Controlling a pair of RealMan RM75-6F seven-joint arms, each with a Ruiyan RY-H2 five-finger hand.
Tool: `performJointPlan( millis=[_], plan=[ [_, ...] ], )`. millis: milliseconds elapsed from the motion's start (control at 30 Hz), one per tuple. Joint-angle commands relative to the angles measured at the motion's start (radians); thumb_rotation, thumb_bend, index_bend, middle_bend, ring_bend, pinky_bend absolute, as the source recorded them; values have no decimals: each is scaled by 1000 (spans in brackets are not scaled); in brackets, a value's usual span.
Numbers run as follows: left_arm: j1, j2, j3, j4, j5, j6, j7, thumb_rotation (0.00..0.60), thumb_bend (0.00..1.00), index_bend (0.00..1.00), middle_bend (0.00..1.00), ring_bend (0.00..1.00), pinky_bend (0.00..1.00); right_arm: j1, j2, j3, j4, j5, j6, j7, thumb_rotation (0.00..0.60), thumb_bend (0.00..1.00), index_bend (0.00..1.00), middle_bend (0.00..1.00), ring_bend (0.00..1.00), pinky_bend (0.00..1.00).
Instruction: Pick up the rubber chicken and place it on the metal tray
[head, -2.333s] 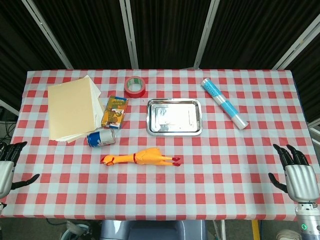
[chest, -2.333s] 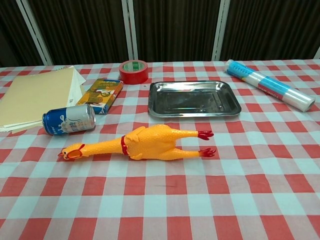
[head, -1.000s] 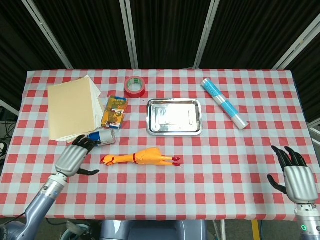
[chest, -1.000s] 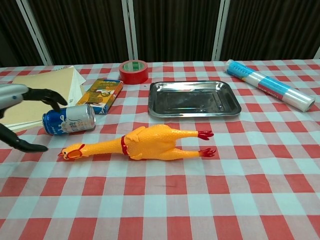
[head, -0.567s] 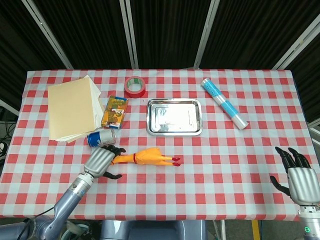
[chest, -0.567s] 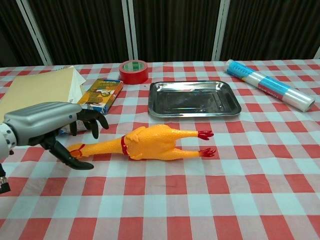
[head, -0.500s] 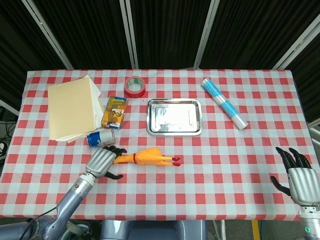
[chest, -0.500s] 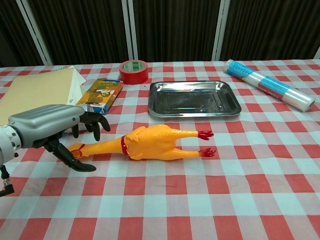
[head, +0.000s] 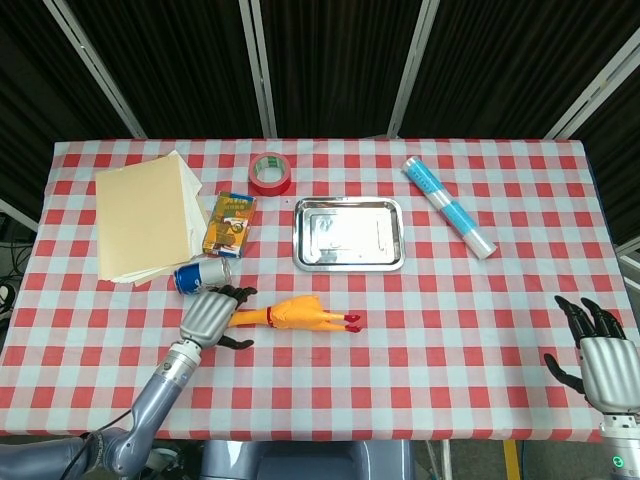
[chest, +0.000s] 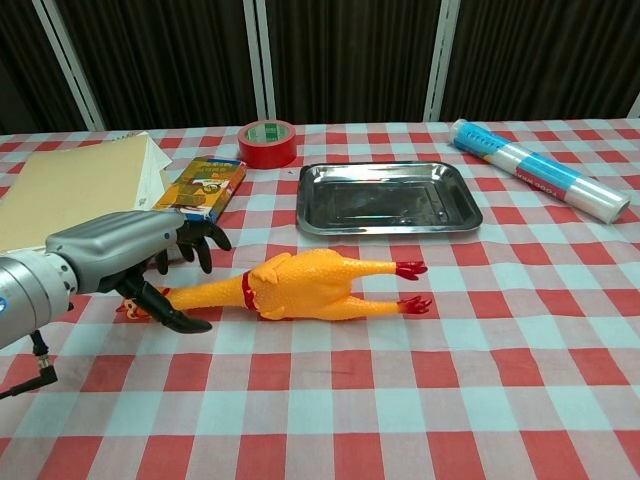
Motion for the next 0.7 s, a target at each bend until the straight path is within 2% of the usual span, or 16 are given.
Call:
performJointPlan(
  millis=[33, 333, 567, 700],
  plan=[
    [-18, -18, -8, 17, -17, -15, 5, 600, 92, 203, 313, 255, 375, 0, 0, 0, -2, 1, -1, -2, 600, 268, 122, 239, 128, 188],
    [-65, -77, -23, 70, -50, -39, 11, 600, 184, 282, 379, 299, 376, -10, 7, 1, -11, 15, 4, -8, 600, 268, 122, 239, 128, 188],
    [-84, -106, -17, 103, -64, -31, 34, 600, 195, 305, 392, 310, 377, -22, 9, 1, -12, 25, 13, -1, 600, 268, 122, 239, 128, 188],
    [-87, -119, -12, 112, -76, -24, 38, 600, 239, 341, 431, 344, 420, -29, 11, 1, -13, 26, 21, 4, 600, 267, 122, 239, 128, 188]
  ],
)
